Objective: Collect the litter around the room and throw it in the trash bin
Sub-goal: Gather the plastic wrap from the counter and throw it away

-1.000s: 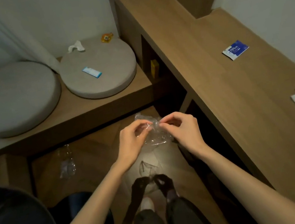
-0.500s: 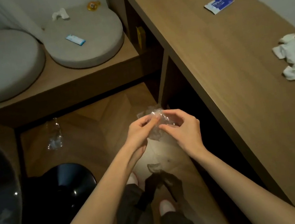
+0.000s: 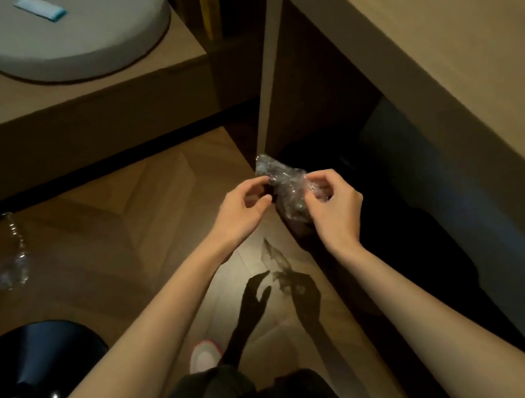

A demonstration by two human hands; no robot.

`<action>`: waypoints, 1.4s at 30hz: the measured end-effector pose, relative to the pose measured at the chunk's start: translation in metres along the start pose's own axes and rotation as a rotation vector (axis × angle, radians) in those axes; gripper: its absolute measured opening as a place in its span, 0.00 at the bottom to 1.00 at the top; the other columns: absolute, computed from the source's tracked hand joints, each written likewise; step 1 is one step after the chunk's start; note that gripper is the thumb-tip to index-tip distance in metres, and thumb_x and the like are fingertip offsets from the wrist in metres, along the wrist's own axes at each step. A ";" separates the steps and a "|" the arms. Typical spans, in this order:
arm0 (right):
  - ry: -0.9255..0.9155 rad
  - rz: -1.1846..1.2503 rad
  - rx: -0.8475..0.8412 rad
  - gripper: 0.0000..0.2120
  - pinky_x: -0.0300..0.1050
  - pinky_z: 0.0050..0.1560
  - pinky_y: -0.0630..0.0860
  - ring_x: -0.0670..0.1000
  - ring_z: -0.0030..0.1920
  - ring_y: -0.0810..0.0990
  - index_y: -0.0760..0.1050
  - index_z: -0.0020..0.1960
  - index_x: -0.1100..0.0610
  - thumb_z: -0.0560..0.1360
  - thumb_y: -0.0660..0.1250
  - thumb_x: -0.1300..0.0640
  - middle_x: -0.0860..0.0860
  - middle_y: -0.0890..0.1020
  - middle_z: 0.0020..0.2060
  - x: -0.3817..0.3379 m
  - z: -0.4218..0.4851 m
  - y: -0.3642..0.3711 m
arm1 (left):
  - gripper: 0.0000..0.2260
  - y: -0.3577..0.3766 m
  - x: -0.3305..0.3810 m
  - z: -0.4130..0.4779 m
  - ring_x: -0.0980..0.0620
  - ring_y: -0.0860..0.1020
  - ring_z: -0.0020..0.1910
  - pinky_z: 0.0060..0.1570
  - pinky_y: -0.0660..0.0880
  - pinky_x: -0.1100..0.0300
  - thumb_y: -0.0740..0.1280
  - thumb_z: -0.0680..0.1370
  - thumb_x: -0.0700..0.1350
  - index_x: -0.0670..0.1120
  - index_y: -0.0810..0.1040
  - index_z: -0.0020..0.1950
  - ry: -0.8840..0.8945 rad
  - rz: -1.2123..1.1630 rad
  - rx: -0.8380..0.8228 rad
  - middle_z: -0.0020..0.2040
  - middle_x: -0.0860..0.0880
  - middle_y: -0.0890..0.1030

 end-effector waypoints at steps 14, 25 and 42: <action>-0.117 -0.385 0.217 0.12 0.40 0.52 0.75 0.48 0.57 0.78 0.76 0.58 0.51 0.77 0.64 0.62 0.49 0.79 0.56 0.179 0.137 0.097 | 0.19 0.063 -0.128 0.165 0.53 0.70 0.66 0.61 0.67 0.63 0.62 0.80 0.42 0.49 0.68 0.71 0.318 0.004 -0.053 0.67 0.50 0.73; 0.024 -0.489 -0.132 0.13 0.49 0.64 0.71 0.53 0.67 0.71 0.76 0.62 0.52 0.80 0.60 0.56 0.51 0.73 0.66 0.233 0.136 0.101 | 0.22 0.106 -0.194 0.196 0.42 0.52 0.76 0.73 0.55 0.41 0.60 0.79 0.52 0.59 0.60 0.74 0.335 0.512 -0.171 0.77 0.52 0.57; 0.102 -0.495 -0.080 0.15 0.48 0.62 0.72 0.54 0.62 0.74 0.73 0.65 0.55 0.81 0.56 0.56 0.54 0.77 0.61 0.231 0.084 0.111 | 0.27 0.106 -0.195 0.188 0.40 0.47 0.76 0.70 0.54 0.38 0.57 0.80 0.56 0.63 0.49 0.75 0.299 0.672 -0.252 0.78 0.53 0.48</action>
Point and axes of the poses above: each hand's wrist, its own z-axis towards the middle knuckle, its own y-axis out of the palm, x = y × z, the point moved 1 cm from there along z, towards the middle knuckle
